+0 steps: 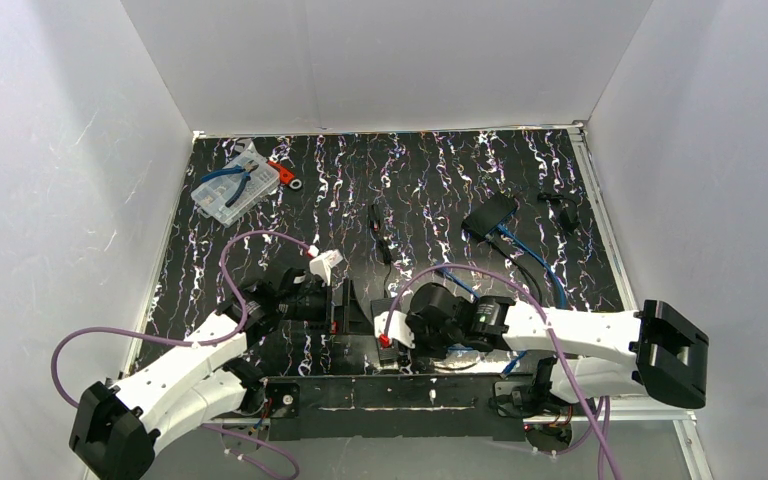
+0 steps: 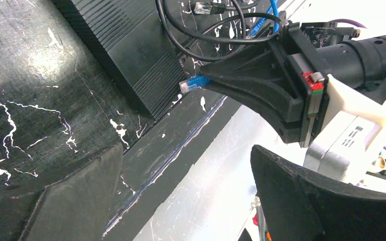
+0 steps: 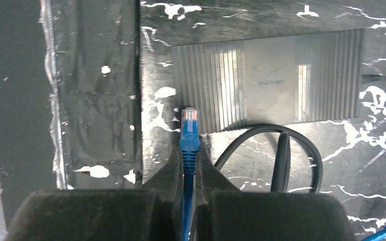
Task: Insert the plug into the switch port
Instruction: Insert the connector into the switch port.
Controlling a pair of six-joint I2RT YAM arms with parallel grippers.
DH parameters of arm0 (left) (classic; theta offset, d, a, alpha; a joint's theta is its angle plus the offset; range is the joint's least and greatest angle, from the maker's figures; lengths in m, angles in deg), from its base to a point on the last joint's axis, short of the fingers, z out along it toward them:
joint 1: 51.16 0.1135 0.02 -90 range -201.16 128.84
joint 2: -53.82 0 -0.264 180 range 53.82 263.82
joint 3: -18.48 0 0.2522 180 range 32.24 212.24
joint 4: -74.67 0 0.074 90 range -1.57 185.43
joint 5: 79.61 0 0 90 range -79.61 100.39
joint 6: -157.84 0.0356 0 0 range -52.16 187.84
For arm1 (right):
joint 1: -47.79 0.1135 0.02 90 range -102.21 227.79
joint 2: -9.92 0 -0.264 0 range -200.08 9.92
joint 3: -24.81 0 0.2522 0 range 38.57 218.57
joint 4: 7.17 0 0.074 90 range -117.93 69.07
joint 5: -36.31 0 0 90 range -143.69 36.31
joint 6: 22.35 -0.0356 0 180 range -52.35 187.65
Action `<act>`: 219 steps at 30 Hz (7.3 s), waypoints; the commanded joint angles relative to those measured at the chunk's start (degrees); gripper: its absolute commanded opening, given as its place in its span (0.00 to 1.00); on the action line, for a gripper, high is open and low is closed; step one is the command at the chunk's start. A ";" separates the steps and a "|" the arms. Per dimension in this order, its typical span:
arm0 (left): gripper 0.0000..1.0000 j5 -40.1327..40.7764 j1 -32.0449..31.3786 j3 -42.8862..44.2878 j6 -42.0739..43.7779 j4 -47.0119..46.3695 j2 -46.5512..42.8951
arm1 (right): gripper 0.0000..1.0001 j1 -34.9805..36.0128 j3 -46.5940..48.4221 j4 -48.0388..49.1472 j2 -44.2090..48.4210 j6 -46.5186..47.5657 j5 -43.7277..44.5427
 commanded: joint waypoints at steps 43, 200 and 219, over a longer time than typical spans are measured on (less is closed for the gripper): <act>0.98 3.69 1.63 -2.01 -2.86 -13.50 16.88 | 0.01 -6.81 1.20 12.15 -7.18 -16.48 -1.79; 0.98 2.74 1.62 -0.08 -0.09 -5.88 19.35 | 0.01 7.74 -10.98 48.38 -13.51 -33.02 20.57; 0.70 -0.68 1.62 -4.45 -2.28 -6.48 15.54 | 0.01 9.05 -11.73 56.49 -14.43 -33.00 26.35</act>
